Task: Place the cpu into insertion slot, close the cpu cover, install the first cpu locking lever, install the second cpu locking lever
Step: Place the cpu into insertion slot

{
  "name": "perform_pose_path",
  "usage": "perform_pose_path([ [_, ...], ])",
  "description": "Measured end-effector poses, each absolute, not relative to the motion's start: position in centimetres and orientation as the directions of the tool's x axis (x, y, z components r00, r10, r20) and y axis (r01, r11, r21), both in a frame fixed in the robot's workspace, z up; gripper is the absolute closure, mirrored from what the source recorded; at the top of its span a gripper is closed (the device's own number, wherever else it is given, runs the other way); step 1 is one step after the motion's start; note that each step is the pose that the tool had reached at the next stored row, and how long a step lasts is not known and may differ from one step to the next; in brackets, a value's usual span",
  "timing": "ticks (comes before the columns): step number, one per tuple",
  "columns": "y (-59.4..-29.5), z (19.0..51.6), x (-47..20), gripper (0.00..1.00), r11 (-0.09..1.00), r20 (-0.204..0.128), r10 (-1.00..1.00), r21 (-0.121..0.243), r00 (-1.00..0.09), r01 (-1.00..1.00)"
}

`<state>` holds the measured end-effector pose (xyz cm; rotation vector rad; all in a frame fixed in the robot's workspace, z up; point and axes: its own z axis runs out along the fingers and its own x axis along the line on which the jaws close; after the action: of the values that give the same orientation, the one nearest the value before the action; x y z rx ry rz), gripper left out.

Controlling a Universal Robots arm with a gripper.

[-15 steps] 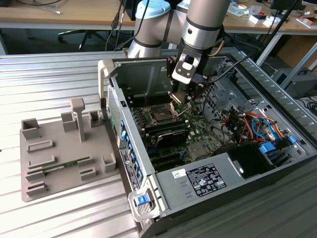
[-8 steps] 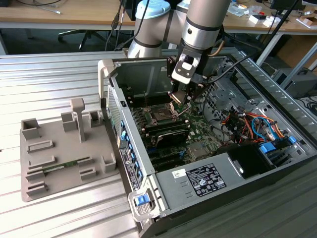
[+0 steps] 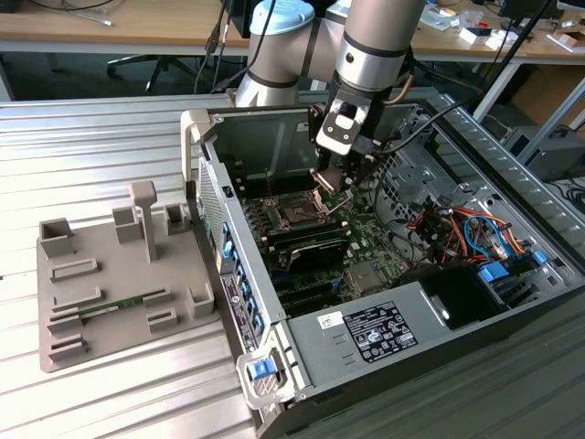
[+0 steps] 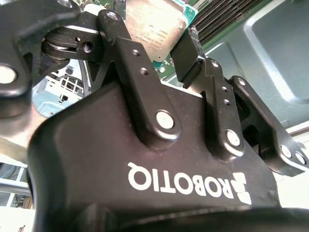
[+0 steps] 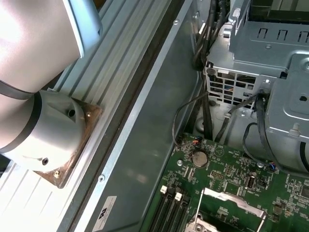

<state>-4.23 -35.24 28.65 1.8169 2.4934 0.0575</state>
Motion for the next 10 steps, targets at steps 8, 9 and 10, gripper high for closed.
perform_pose_path([
  [8,-35.24,28.63,-4.23,0.46,0.299,-0.023,0.954,0.063,-0.299,0.952],
  [9,-35.24,28.63,-4.23,0.46,0.299,-0.023,0.954,0.063,-0.298,0.952],
  [10,-35.24,28.63,-4.23,0.46,0.298,-0.023,0.954,0.063,-0.297,0.952],
])
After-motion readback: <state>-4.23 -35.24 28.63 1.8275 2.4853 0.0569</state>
